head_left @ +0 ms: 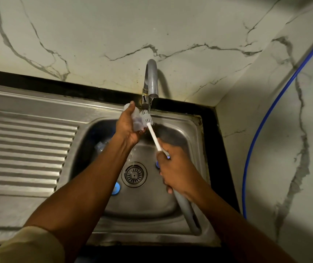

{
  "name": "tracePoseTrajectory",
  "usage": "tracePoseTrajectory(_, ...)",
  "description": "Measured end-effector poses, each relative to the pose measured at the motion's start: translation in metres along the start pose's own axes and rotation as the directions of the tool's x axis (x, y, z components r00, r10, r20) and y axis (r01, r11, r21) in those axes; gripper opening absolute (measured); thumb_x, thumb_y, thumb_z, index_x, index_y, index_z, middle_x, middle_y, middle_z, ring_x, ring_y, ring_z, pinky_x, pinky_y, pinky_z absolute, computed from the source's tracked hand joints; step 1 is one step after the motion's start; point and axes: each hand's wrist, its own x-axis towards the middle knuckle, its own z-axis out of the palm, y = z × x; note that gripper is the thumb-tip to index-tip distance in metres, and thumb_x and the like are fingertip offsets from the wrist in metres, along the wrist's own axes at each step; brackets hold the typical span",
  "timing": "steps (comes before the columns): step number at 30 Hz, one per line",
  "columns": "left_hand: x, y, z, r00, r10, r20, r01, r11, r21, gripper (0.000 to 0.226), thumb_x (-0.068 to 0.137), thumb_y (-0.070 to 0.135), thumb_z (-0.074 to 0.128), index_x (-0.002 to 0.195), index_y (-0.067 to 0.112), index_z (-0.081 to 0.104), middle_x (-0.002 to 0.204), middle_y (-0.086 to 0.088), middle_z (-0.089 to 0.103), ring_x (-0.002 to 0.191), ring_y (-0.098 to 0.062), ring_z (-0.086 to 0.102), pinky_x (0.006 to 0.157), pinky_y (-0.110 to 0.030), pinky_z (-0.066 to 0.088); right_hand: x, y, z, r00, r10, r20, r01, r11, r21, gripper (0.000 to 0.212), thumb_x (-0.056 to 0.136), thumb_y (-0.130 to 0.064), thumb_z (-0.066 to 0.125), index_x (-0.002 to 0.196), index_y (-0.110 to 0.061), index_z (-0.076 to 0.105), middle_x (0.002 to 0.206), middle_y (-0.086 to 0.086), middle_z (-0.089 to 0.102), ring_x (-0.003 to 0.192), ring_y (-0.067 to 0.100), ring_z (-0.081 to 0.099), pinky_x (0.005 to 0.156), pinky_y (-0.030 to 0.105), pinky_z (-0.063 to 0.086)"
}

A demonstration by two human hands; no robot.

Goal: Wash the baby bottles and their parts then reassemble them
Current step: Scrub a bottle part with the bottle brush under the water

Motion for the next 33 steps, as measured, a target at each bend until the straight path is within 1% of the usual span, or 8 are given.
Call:
tracePoseTrajectory(6, -0.014, -0.021, 0.022, 0.992, -0.102, 0.074, 0.09, 0.986, 0.141, 0.026, 0.099, 0.034, 0.055, 0.103, 0.01, 0.064, 0.082, -0.006, 0.064, 0.074, -0.02, 0.06, 0.073, -0.037, 0.052, 0.029, -0.01, -0.009, 0.99, 0.049, -0.131, -0.037, 0.995, 0.093, 0.036, 0.105, -0.019, 0.038, 0.137, -0.026, 0.053, 0.065, 0.003, 0.054, 0.043, 0.012, 0.051, 0.042, 0.029, 0.048)
tracePoseTrajectory(10, 0.003, -0.005, 0.005, 1.0, -0.026, 0.0, 0.026, 0.993, 0.111, 0.046, 0.095, 0.045, 0.052, 0.122, 0.009, 0.061, 0.093, -0.01, 0.062, 0.077, -0.022, 0.06, 0.07, -0.038, 0.053, -0.005, -0.009, 0.007, 1.0, 0.009, 0.019, -0.008, 0.999, -0.031, 0.041, 0.105, -0.025, 0.041, 0.146, -0.031, 0.044, 0.075, 0.002, 0.057, 0.045, 0.008, 0.055, 0.039, 0.024, 0.047)
tracePoseTrajectory(13, -0.004, -0.015, 0.005, 0.999, -0.012, 0.037, 0.004, 0.982, 0.187, 0.044, 0.09, 0.049, 0.062, 0.116, 0.013, 0.065, 0.085, -0.004, 0.062, 0.068, -0.016, 0.059, 0.061, -0.031, 0.051, 0.011, -0.012, 0.006, 0.998, 0.011, -0.068, -0.011, 1.0, 0.007, 0.038, 0.106, -0.024, 0.039, 0.142, -0.029, 0.049, 0.082, 0.005, 0.06, 0.05, 0.011, 0.056, 0.04, 0.026, 0.049)
tracePoseTrajectory(15, -0.011, -0.019, 0.01, 0.998, -0.005, 0.069, -0.009, 0.979, 0.203, 0.044, 0.087, 0.047, 0.071, 0.115, 0.014, 0.065, 0.086, -0.002, 0.065, 0.072, -0.015, 0.062, 0.067, -0.03, 0.054, 0.023, -0.016, 0.001, 0.996, 0.039, -0.076, -0.031, 0.994, 0.1, 0.037, 0.106, -0.022, 0.038, 0.14, -0.029, 0.052, 0.08, 0.005, 0.059, 0.05, 0.011, 0.055, 0.039, 0.026, 0.047)
tracePoseTrajectory(19, 0.003, -0.006, 0.001, 0.997, -0.017, 0.081, 0.017, 1.0, 0.007, 0.086, 0.064, 0.038, 0.094, 0.136, 0.005, 0.06, 0.138, -0.016, 0.06, 0.125, -0.032, 0.058, 0.108, -0.047, 0.044, 0.0, -0.009, 0.005, 1.0, 0.026, 0.011, -0.026, 0.999, 0.03, 0.043, 0.106, -0.023, 0.039, 0.147, -0.033, 0.042, 0.071, 0.001, 0.055, 0.045, 0.01, 0.054, 0.041, 0.026, 0.047)
tracePoseTrajectory(24, -0.021, -0.015, 0.022, 0.992, -0.066, 0.107, 0.05, 0.988, 0.145, 0.012, 0.093, 0.023, 0.068, 0.097, 0.013, 0.066, 0.079, -0.003, 0.067, 0.072, -0.016, 0.063, 0.081, -0.033, 0.053, 0.022, -0.006, -0.006, 0.994, 0.055, -0.098, -0.044, 0.992, 0.118, 0.042, 0.106, -0.021, 0.039, 0.146, -0.032, 0.045, 0.067, 0.002, 0.054, 0.042, 0.009, 0.05, 0.039, 0.025, 0.043)
tracePoseTrajectory(30, -0.004, 0.001, 0.016, 0.999, -0.007, -0.036, 0.014, 0.98, 0.197, 0.029, 0.097, 0.037, 0.057, 0.101, 0.01, 0.063, 0.082, -0.008, 0.06, 0.068, -0.02, 0.057, 0.068, -0.037, 0.048, -0.006, -0.003, 0.002, 0.999, -0.041, -0.014, 0.04, 0.999, -0.034, 0.039, 0.106, -0.024, 0.038, 0.144, -0.028, 0.047, 0.075, 0.002, 0.054, 0.045, 0.011, 0.054, 0.039, 0.025, 0.045)
tracePoseTrajectory(33, -0.011, -0.014, 0.016, 1.0, -0.001, -0.021, 0.006, 0.972, 0.236, 0.032, 0.091, 0.043, 0.066, 0.098, 0.011, 0.065, 0.074, -0.004, 0.062, 0.056, -0.016, 0.059, 0.059, -0.032, 0.05, 0.02, -0.006, 0.0, 0.996, 0.027, -0.085, -0.021, 0.997, 0.08, 0.043, 0.107, -0.022, 0.037, 0.149, -0.032, 0.042, 0.077, 0.003, 0.054, 0.045, 0.008, 0.054, 0.038, 0.023, 0.044)
